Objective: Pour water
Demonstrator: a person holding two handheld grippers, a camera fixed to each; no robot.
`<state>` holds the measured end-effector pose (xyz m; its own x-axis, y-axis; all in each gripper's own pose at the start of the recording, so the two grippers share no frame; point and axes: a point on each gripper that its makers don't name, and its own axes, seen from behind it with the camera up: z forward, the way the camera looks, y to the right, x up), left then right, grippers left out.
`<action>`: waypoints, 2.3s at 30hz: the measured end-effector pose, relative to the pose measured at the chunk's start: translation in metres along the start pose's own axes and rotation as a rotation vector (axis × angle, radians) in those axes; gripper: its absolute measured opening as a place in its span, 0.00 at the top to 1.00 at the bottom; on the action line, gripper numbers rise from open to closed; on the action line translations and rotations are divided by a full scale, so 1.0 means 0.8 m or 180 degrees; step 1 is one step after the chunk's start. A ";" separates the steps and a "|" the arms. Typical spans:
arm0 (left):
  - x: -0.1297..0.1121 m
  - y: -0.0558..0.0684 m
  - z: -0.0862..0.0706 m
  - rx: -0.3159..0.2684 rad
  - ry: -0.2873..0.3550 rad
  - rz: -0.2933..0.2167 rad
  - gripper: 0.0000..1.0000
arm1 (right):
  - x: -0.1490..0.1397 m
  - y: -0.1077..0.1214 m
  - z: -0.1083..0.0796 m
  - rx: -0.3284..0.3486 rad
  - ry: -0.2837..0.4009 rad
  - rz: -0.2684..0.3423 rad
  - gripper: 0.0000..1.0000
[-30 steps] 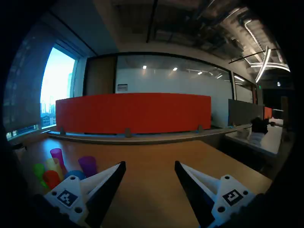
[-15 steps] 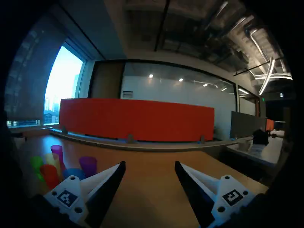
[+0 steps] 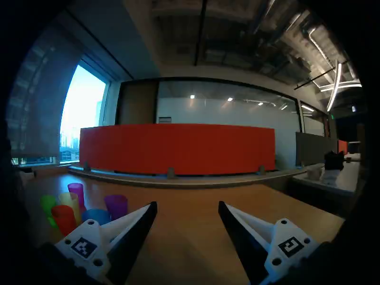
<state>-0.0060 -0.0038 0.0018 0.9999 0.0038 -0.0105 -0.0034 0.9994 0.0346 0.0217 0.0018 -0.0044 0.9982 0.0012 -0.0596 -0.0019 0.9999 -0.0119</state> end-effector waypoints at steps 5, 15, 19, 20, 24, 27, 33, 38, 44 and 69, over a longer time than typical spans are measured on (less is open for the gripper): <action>0.000 0.000 0.000 0.0000 0.0000 0.0000 0.00 | -0.002 -0.003 -0.001 0.0037 0.0019 0.0028 0.00; 0.000 0.000 0.000 0.0000 0.0001 0.0000 0.00 | -0.020 0.002 0.002 0.0001 -0.0082 0.0003 0.00; 0.000 0.000 0.000 0.0000 0.0001 0.0000 0.00 | -0.024 0.002 0.003 -0.0001 -0.0098 0.0013 0.00; 0.000 0.000 0.000 0.0000 0.0001 0.0000 0.00 | -0.024 0.003 0.004 -0.0003 -0.0098 0.0018 0.00; 0.000 -0.001 0.000 -0.0001 0.0000 0.0000 0.00 | -0.024 0.004 0.004 -0.0009 -0.0102 0.0022 0.00; 0.000 -0.001 0.000 0.0000 0.0000 0.0000 0.00 | -0.024 0.005 0.003 -0.0007 -0.0101 0.0025 0.00; 0.000 -0.001 -0.001 0.0000 0.0000 0.0000 0.00 | -0.023 0.004 0.001 -0.0002 -0.0101 0.0026 0.00; -0.001 -0.001 0.000 0.0000 0.0000 0.0000 0.00 | -0.023 0.003 0.001 0.0007 -0.0106 0.0026 0.00; 0.000 0.000 -0.001 -0.0001 0.0000 -0.0001 0.00 | -0.023 0.003 0.001 0.0008 -0.0112 0.0034 0.00; 0.000 -0.001 -0.002 0.0000 -0.0001 -0.0001 0.00 | -0.024 0.003 0.000 0.0008 -0.0113 0.0033 0.00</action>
<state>-0.0061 -0.0045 0.0006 0.9999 0.0035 -0.0103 -0.0031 0.9994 0.0346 0.0029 0.0039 -0.0031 0.9996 0.0119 -0.0243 -0.0121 0.9999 -0.0090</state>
